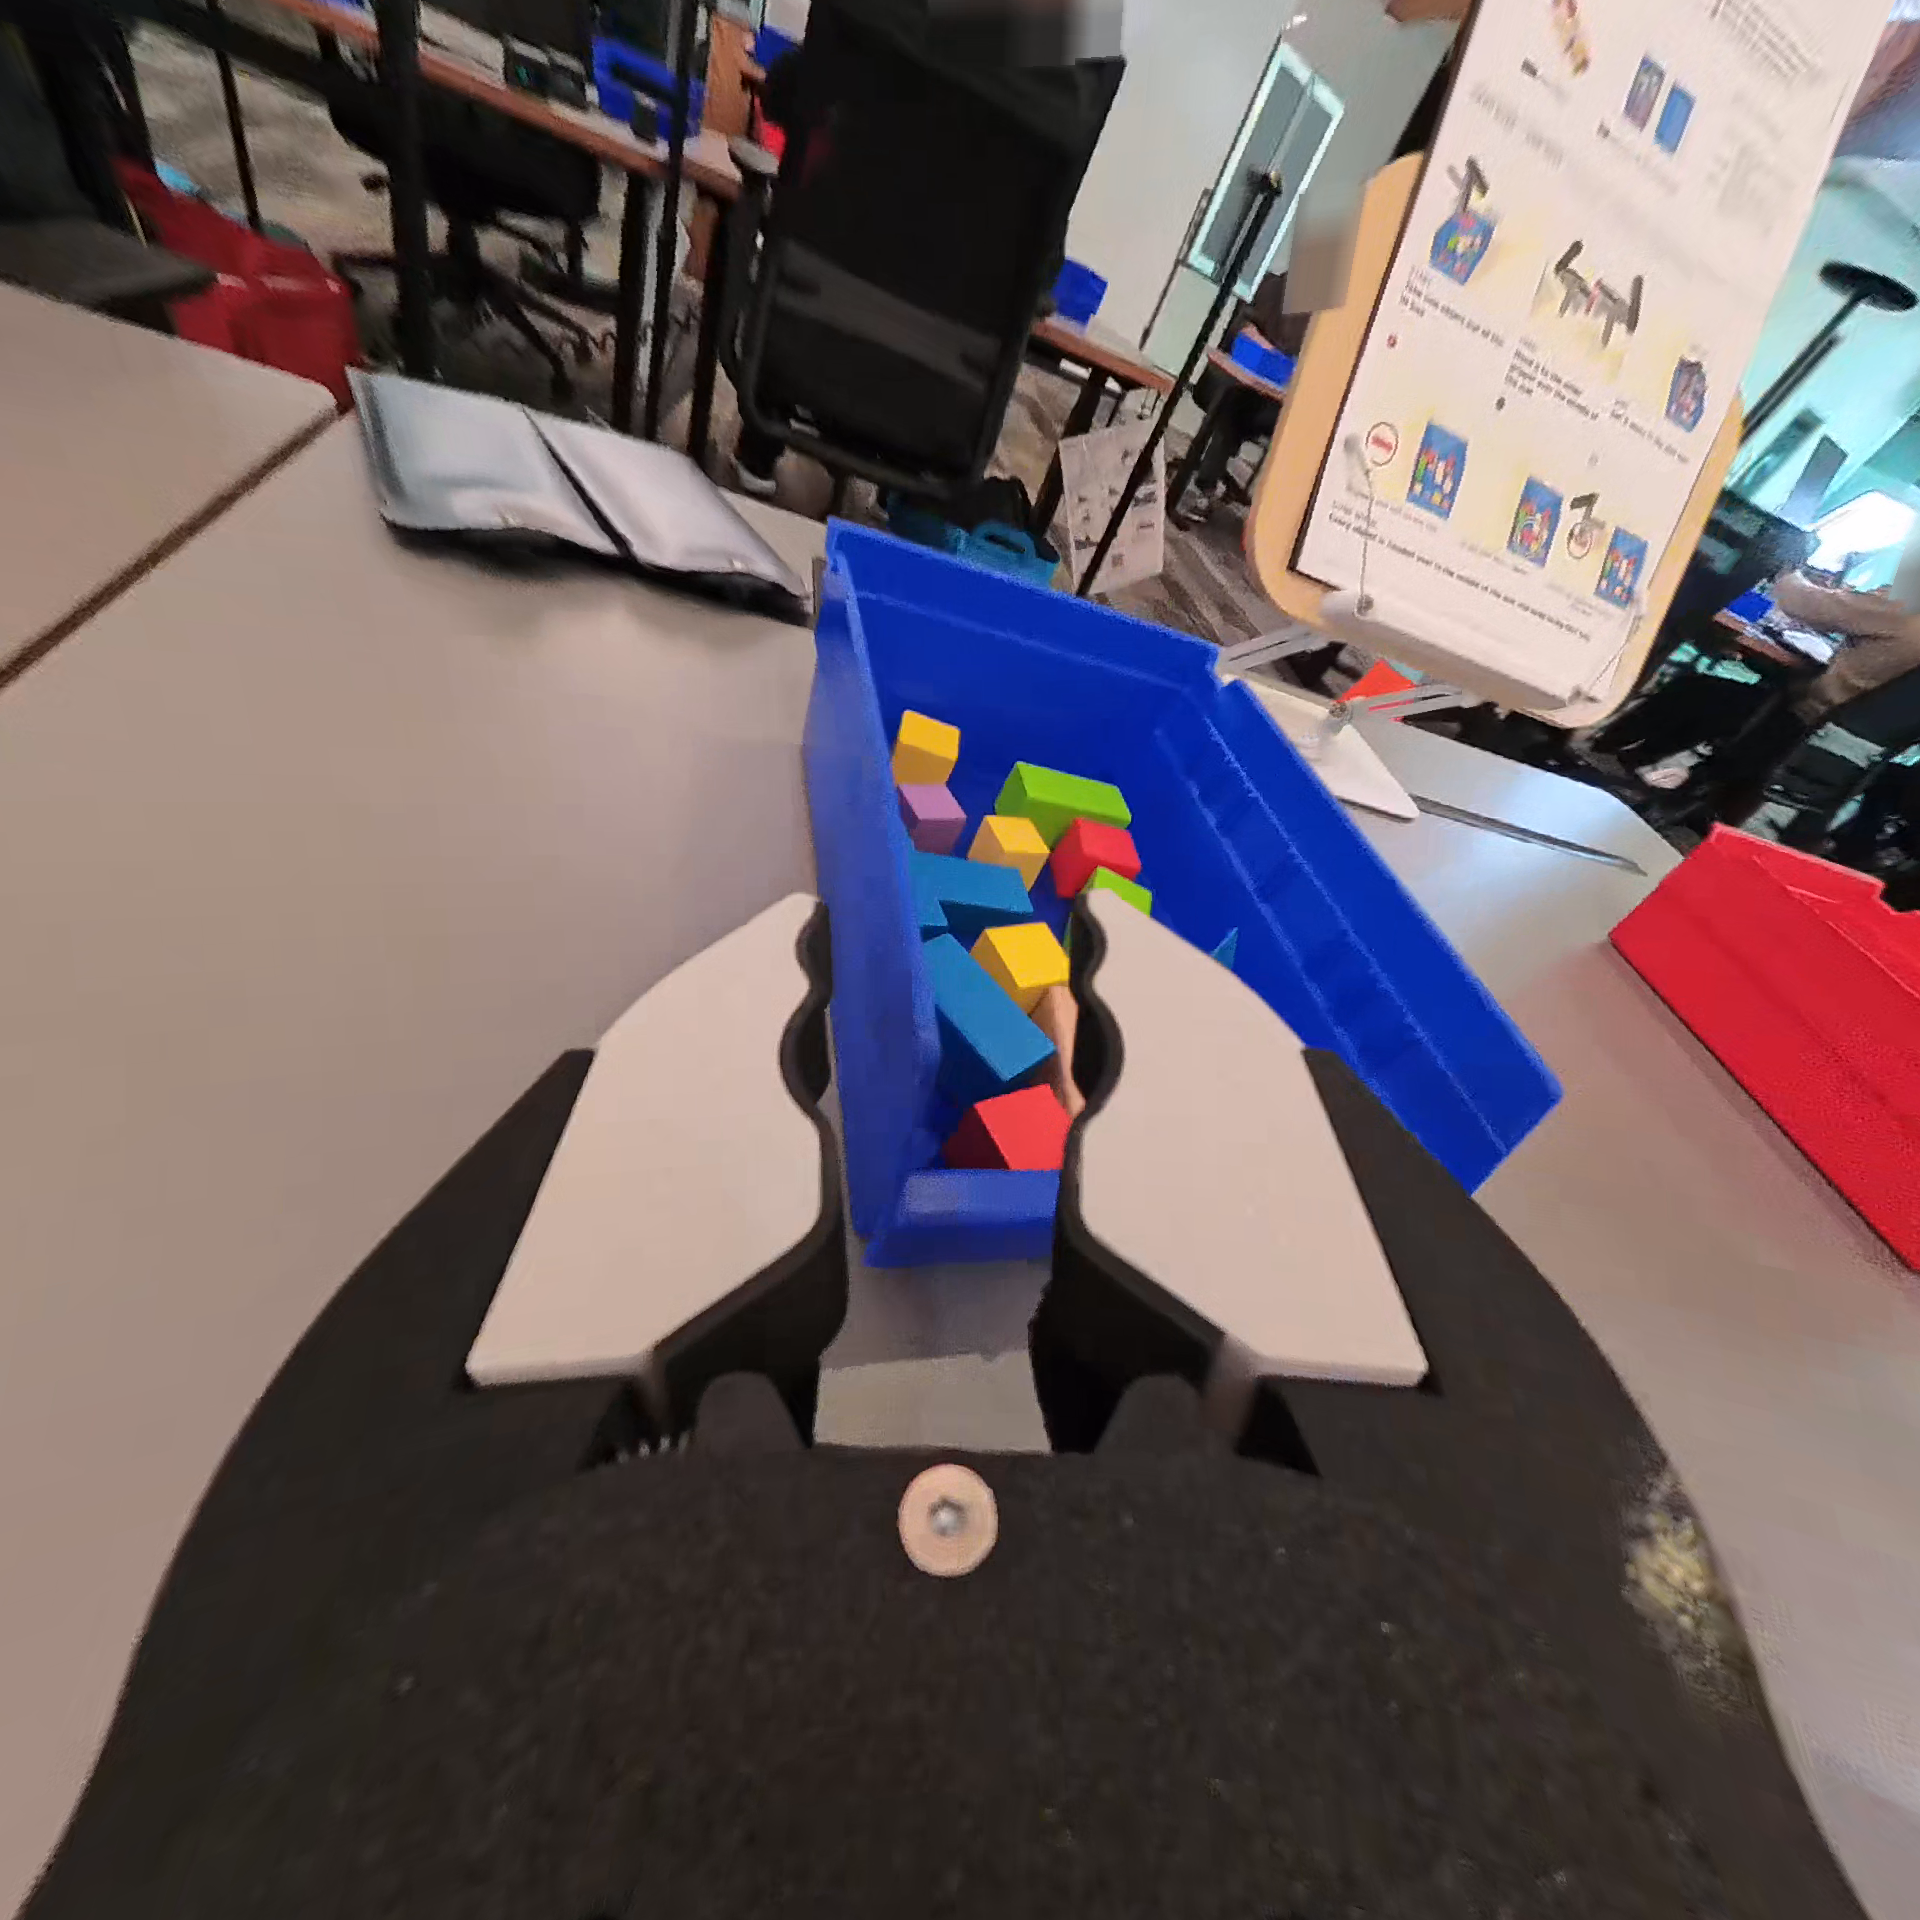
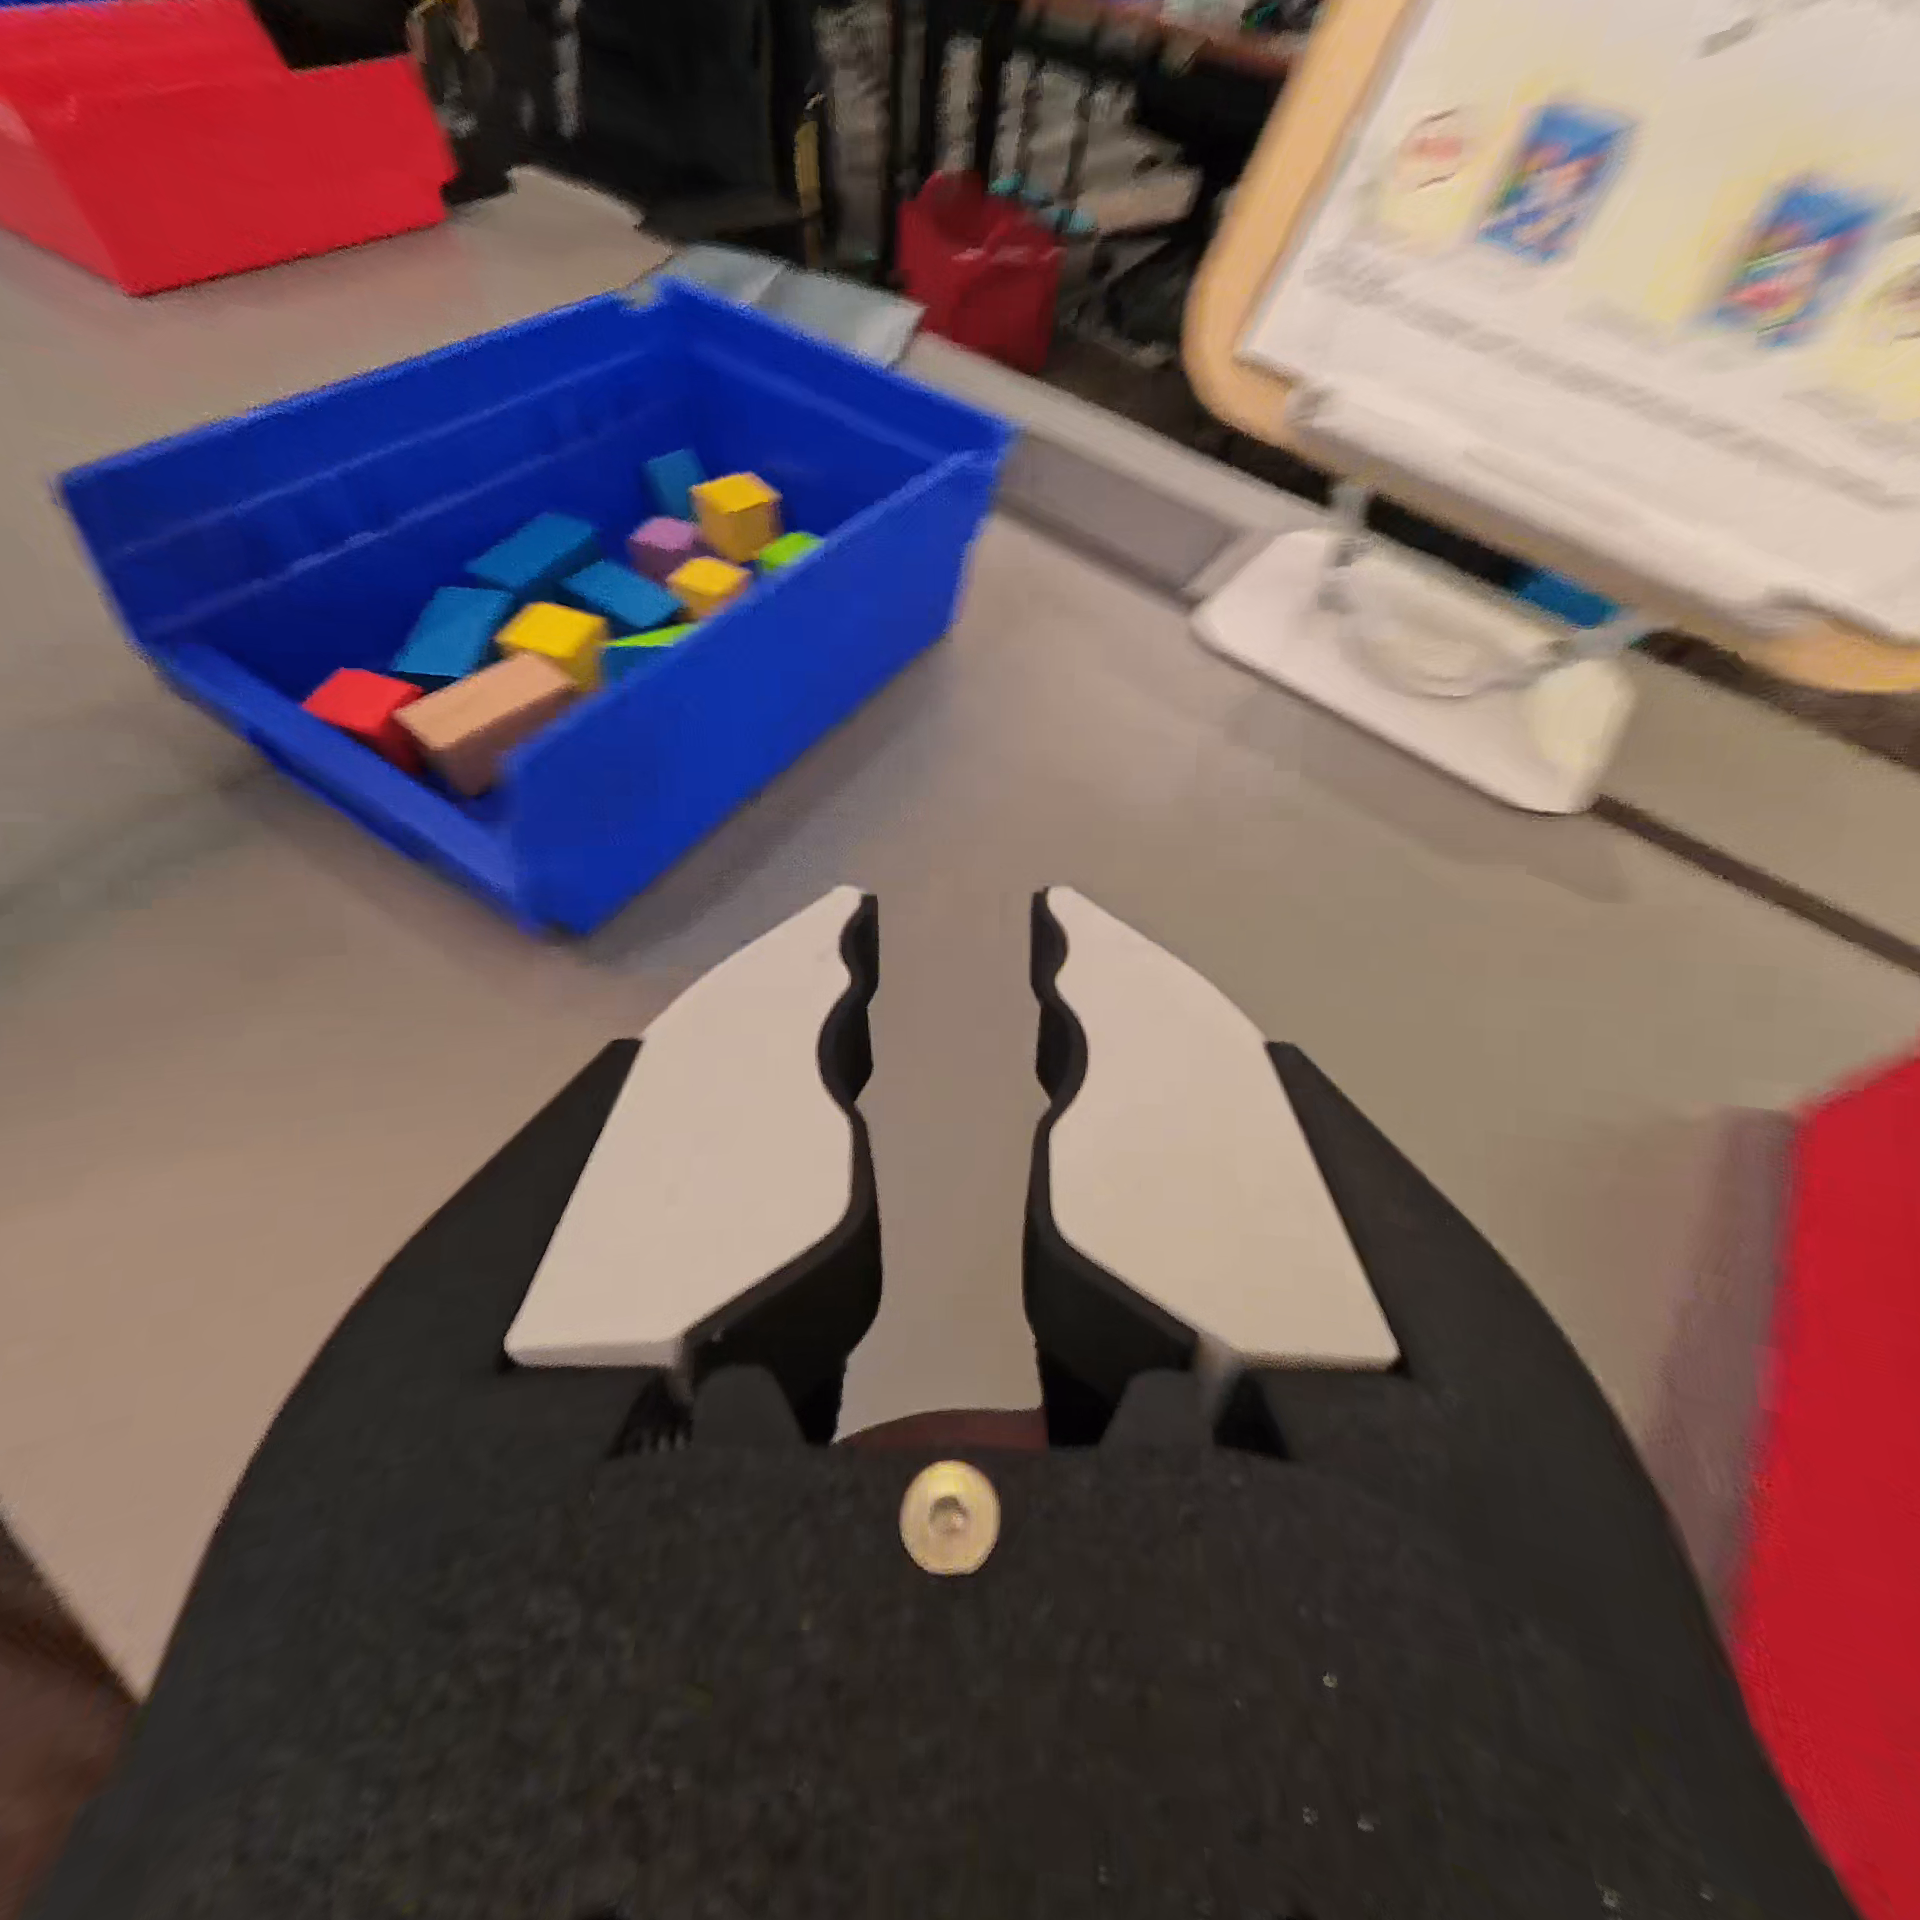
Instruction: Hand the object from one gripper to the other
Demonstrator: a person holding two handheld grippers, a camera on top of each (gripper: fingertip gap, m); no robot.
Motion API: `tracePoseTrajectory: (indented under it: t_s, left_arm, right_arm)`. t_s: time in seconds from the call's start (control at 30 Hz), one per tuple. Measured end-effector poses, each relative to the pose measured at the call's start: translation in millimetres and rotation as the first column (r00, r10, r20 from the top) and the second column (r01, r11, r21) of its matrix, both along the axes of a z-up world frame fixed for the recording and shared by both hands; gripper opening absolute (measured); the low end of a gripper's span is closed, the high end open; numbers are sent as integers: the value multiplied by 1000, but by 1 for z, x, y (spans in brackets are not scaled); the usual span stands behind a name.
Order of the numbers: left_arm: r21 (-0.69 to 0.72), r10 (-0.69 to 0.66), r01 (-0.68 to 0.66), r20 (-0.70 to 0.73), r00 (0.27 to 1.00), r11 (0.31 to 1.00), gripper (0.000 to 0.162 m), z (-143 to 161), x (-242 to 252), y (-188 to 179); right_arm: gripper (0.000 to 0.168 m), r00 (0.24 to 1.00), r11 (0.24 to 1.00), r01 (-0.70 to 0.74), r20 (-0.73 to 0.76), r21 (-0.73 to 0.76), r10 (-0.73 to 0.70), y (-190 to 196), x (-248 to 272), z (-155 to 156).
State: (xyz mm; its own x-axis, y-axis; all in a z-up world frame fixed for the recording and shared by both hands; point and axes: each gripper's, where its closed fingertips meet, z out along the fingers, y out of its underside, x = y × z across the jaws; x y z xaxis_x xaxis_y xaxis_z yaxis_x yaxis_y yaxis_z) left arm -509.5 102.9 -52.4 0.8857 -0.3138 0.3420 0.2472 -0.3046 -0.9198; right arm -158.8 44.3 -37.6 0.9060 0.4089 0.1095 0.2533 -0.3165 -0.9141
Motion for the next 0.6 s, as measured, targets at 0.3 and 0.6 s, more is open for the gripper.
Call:
tracePoseTrajectory:
  t_s: [0.3, 0.6]
  left_arm:
    - [18, -12, 16, -221, 975, 1000, 43, -16, 72, -26]
    - [-27, -58, 52, -323, 945, 998, 43, -47, 104, -22]
  right_arm:
    - [32, 878, 870, 479, -47, 119, -477, -65, 308, -5]
    - [35, 836, 841, 541, -108, 8, -537, -84, 368, -61]
